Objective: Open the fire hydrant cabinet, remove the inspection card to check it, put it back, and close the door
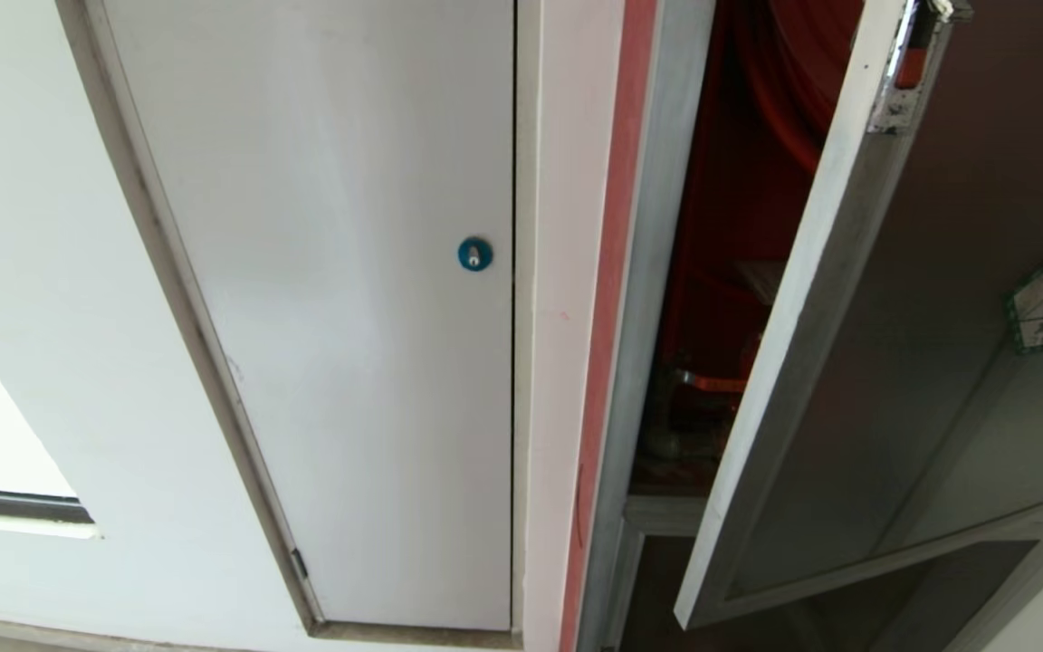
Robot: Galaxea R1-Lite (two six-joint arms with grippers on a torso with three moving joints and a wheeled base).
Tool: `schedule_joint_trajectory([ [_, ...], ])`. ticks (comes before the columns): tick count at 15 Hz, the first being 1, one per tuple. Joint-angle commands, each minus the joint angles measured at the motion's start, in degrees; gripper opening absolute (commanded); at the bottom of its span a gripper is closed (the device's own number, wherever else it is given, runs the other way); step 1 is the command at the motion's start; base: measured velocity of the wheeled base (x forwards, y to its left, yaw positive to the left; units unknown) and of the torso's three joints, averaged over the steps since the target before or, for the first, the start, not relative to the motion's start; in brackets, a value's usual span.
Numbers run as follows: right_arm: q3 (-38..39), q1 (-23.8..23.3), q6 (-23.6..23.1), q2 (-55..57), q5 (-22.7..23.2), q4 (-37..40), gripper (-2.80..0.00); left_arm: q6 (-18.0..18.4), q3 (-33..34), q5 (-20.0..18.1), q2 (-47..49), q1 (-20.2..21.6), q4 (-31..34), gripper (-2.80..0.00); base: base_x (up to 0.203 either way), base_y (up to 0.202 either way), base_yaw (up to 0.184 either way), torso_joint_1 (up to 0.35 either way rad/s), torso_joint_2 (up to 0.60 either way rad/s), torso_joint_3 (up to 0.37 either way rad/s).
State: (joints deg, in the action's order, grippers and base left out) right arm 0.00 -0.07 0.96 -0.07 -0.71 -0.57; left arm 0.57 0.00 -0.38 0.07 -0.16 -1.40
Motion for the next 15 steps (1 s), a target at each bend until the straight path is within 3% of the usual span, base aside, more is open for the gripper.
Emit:
schedule_joint_trajectory([
  [1, 0.18, -0.01, -0.08, 0.07, 0.00, -0.04, -2.80, -0.13, 0.70, 0.11, 0.01, -0.02, 0.00, -2.80, 0.193, 0.000, -0.003, 0.002, 0.00, 0.005],
  [6, 0.18, -0.01, 0.00, 0.07, 0.00, -0.04, -2.80, -0.13, 0.70, 0.11, 0.01, -0.02, 0.00, -2.80, 0.170, 0.000, 0.001, 0.003, 0.00, 0.002],
  [15, 0.10, -0.01, 0.41, 0.07, -0.03, -0.11, -2.80, -0.13, 0.70, 0.11, 0.01, -0.02, 0.00, -2.80, 0.000, 0.000, 0.000, 0.000, 0.00, 0.000],
])
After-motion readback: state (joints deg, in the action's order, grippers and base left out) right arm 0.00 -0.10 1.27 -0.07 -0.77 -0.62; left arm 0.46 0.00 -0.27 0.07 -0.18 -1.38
